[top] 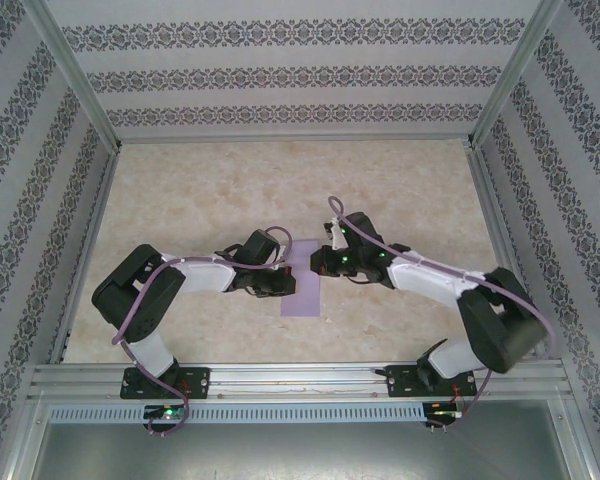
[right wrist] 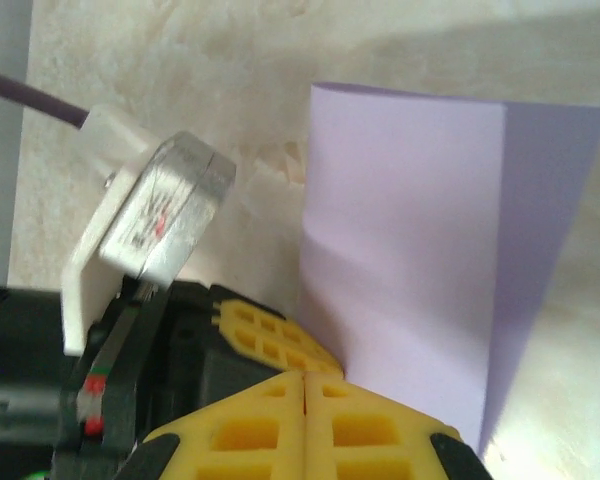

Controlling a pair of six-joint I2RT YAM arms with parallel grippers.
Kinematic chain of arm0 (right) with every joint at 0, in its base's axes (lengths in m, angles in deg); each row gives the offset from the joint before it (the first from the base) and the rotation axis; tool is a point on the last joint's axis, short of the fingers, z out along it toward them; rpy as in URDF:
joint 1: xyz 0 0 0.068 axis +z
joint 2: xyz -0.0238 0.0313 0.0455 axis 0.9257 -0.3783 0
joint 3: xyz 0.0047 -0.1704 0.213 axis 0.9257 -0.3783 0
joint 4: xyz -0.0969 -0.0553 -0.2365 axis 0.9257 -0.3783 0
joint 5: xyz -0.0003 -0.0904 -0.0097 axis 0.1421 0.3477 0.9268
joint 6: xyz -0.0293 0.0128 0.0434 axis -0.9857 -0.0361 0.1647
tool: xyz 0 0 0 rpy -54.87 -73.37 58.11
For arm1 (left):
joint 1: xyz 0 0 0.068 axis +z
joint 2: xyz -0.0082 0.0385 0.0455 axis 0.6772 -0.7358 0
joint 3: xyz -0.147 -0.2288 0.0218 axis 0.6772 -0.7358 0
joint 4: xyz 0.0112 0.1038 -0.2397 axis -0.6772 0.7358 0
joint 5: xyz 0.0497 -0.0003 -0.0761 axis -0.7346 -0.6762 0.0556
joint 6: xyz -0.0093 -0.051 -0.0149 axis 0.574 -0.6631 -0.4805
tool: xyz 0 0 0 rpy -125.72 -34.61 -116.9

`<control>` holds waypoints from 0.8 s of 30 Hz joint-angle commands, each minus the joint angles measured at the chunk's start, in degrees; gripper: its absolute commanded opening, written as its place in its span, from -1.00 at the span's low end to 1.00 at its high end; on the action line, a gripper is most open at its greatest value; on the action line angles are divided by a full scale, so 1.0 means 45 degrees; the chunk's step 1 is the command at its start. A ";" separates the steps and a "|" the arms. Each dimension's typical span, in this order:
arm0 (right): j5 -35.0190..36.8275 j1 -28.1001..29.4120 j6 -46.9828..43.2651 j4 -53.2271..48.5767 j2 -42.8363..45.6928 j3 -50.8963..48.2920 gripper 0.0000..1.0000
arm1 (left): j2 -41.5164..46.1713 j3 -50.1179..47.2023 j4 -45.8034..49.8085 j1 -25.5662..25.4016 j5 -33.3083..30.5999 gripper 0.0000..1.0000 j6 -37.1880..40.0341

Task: Fold a paper plane with a square sheet of paper (fold left side to right side)
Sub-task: Hold the square sheet of paper at the center of the table.

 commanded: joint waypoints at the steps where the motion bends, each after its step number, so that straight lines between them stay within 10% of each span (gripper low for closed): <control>1: 0.0131 -0.0179 0.0332 -0.0569 0.1077 -0.0936 -1.00 | -0.0085 -0.0541 0.0755 0.0062 -0.0785 -0.93 -0.0410; 13: -0.0633 0.0437 0.1738 0.0397 0.2814 -0.2666 -1.00 | -0.0176 -0.1013 -0.0162 -0.0143 -0.1260 -0.95 -0.1472; 24: -0.0096 0.1922 0.2129 0.1934 -0.0504 -0.1678 -1.00 | -0.0295 -0.1177 -0.0580 -0.0299 -0.1306 -0.95 -0.1823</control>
